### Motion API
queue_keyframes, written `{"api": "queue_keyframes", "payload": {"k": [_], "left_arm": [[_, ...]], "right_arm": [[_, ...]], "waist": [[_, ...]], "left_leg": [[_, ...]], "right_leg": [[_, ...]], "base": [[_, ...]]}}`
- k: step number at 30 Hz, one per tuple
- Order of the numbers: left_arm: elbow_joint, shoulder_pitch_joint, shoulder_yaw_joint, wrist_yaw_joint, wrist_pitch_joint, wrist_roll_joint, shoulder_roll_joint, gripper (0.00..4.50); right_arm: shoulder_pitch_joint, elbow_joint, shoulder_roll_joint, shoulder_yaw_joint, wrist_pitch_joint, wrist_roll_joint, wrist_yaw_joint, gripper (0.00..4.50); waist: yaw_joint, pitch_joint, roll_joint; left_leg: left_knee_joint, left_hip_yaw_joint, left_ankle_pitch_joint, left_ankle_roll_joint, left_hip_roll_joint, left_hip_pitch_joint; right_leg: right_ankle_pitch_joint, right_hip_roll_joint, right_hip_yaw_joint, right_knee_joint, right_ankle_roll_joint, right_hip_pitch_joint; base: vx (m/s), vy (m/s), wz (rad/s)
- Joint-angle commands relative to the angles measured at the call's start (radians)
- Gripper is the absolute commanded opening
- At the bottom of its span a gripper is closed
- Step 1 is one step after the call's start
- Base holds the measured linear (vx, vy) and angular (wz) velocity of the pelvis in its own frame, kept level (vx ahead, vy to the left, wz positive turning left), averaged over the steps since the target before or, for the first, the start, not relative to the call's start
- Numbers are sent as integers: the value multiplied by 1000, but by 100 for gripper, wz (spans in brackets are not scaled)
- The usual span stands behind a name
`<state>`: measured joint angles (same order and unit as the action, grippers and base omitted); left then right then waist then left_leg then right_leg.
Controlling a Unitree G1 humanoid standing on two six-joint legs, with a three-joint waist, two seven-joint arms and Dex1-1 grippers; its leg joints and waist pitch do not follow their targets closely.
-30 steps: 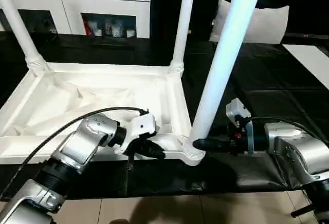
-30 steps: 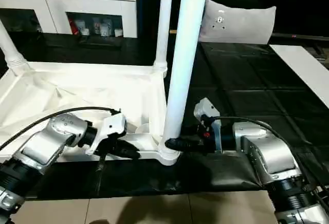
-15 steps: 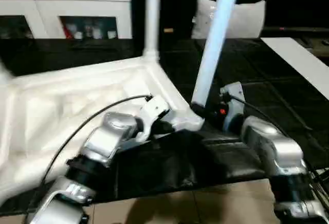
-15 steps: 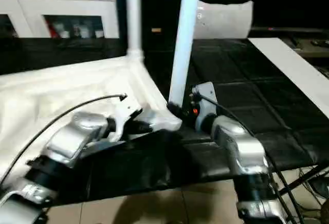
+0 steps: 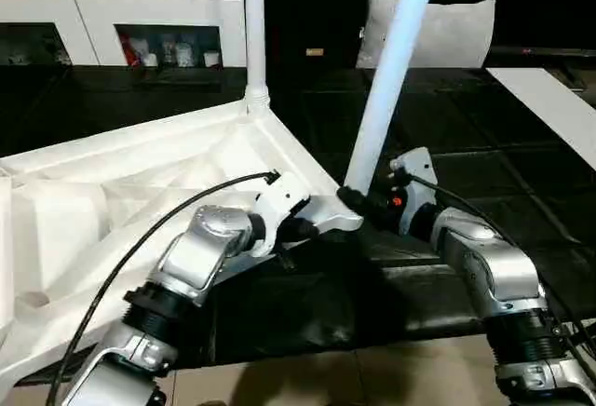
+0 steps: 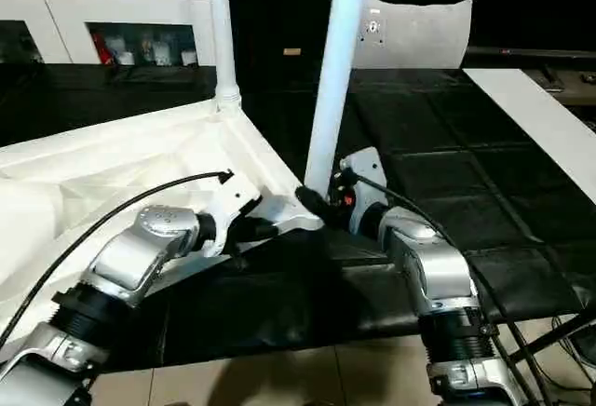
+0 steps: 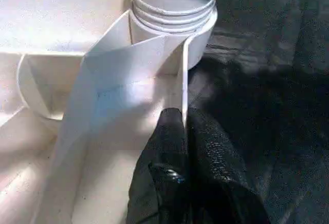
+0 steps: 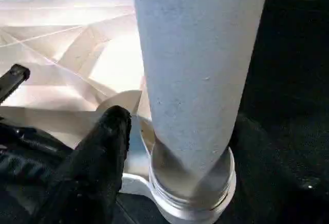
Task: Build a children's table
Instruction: Rotate leg to tighten
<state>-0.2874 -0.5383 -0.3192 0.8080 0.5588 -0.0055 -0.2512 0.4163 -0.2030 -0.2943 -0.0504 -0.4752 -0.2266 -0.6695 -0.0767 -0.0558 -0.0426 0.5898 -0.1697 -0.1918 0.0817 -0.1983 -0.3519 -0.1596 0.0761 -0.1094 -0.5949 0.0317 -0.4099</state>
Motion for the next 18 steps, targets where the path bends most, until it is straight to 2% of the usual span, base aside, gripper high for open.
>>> {"api": "queue_keyframes", "payload": {"k": [1,2,5,7,10,11,15,18], "left_arm": [[41,-1,-8,34,-33,-10,-13,0],[53,14,-21,80,-52,-17,-42,0],[58,25,-34,118,-75,-18,-66,0],[76,41,-59,202,-107,-27,-117,0],[97,51,-76,276,-139,-39,-157,0],[104,53,-82,300,-149,-45,-169,0],[124,52,-105,402,-173,-60,-217,0],[123,45,-112,426,-178,-59,-232,0]], "right_arm": [[-14,16,-27,-28,16,-20,-91,369],[-28,32,-84,-30,26,-33,-175,369],[-34,38,-122,-31,38,-37,-228,404],[-38,38,-174,-40,69,-36,-301,404],[-42,40,-209,-48,77,-52,-372,404],[-43,39,-219,-52,78,-60,-398,404],[-42,39,-243,-79,78,-76,-481,367],[-42,42,-248,-93,73,-78,-511,347]], "waist": [[-9,69,8],[-9,67,6],[-18,68,6],[-20,66,6],[-20,65,7],[-20,65,3],[-27,65,6],[-32,65,7]], "left_leg": [[-63,7,-164,-36,-31,0],[-64,7,-169,-40,-31,-1],[-63,6,-164,-49,-31,-1],[-64,7,-183,-47,-32,2],[-65,7,-191,-47,-34,4],[-65,6,-196,-49,-34,5],[-66,7,-195,-44,-38,9],[-67,7,-197,-38,-38,9]], "right_leg": [[-298,73,58,78,123,67],[-296,71,57,78,126,66],[-288,71,57,76,133,67],[-340,75,56,81,121,65],[-346,74,57,82,126,64],[-353,73,56,82,126,61],[-345,74,58,78,139,59],[-334,75,59,76,145,60]], "base": [[0,0,0],[0,0,0],[0,0,0],[0,0,0],[0,0,0],[0,0,0],[0,0,0],[0,0,0]]}}
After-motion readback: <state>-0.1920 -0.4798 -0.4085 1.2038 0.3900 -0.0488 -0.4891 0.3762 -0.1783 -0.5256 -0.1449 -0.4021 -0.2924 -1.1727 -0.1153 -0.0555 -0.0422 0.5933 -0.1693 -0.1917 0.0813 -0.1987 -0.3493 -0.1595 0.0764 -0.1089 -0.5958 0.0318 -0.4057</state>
